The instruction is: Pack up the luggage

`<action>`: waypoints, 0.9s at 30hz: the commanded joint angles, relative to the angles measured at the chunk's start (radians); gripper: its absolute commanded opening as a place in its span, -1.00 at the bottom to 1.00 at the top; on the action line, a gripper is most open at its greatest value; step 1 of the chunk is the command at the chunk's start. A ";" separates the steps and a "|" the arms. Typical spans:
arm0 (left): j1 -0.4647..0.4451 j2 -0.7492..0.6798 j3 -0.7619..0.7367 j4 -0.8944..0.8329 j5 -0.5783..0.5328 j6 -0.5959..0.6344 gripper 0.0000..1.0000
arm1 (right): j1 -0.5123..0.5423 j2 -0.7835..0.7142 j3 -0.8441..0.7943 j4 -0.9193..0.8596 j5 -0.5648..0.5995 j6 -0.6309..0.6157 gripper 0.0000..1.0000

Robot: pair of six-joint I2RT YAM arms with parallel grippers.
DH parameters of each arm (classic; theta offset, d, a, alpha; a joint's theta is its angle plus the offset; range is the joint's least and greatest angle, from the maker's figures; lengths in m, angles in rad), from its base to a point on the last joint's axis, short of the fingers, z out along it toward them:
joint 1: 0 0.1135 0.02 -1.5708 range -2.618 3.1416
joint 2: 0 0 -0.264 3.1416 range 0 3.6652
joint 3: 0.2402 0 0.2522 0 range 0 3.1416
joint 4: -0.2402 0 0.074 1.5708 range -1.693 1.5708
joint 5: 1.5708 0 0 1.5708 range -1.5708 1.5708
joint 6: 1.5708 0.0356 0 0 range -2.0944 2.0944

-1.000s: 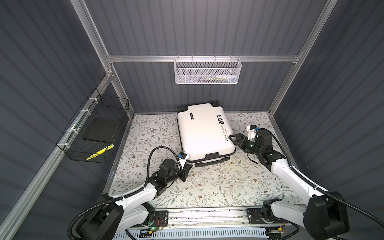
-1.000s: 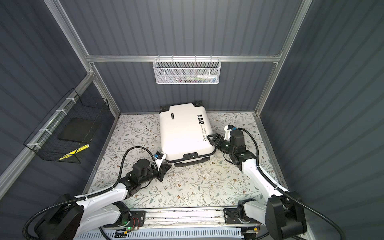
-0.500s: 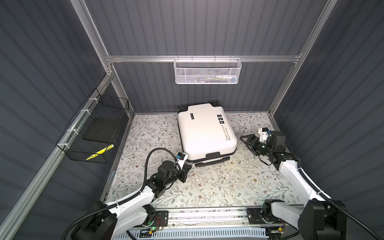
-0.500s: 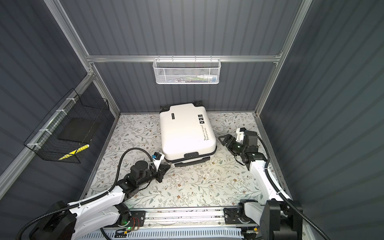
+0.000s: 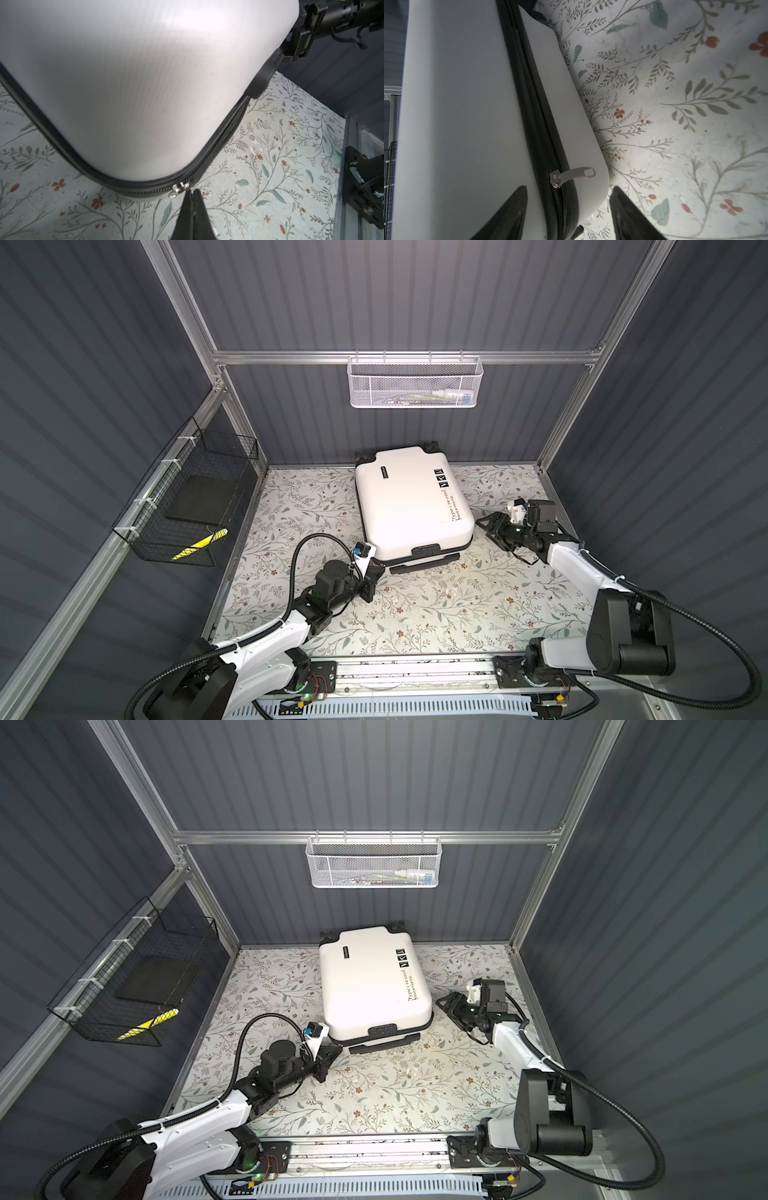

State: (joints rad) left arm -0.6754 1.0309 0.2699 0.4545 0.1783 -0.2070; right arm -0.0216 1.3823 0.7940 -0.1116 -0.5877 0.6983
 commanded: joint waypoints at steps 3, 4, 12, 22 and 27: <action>-0.007 0.007 0.049 -0.005 0.012 0.007 -1.00 | 0.057 0.006 -0.007 0.053 -0.023 0.017 0.31; -0.006 0.004 0.048 -0.015 0.015 0.008 -1.00 | 0.065 0.001 -0.022 0.063 -0.019 0.024 0.31; -0.007 -0.155 -0.056 -0.048 -0.071 -0.035 -0.43 | 0.103 -0.049 -0.093 0.096 -0.014 0.046 0.32; -0.007 -0.254 -0.166 -0.029 -0.178 -0.040 0.00 | 0.141 -0.101 -0.129 0.107 0.002 0.059 0.32; -0.006 -0.187 -0.169 0.038 -0.222 -0.033 -0.02 | 0.149 -0.095 -0.132 0.112 0.001 0.061 0.32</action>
State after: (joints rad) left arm -0.6754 0.8207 0.1108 0.4286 -0.0017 -0.2478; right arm 0.1070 1.2922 0.6739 -0.0116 -0.5549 0.7597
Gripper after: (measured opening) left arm 0.493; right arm 0.661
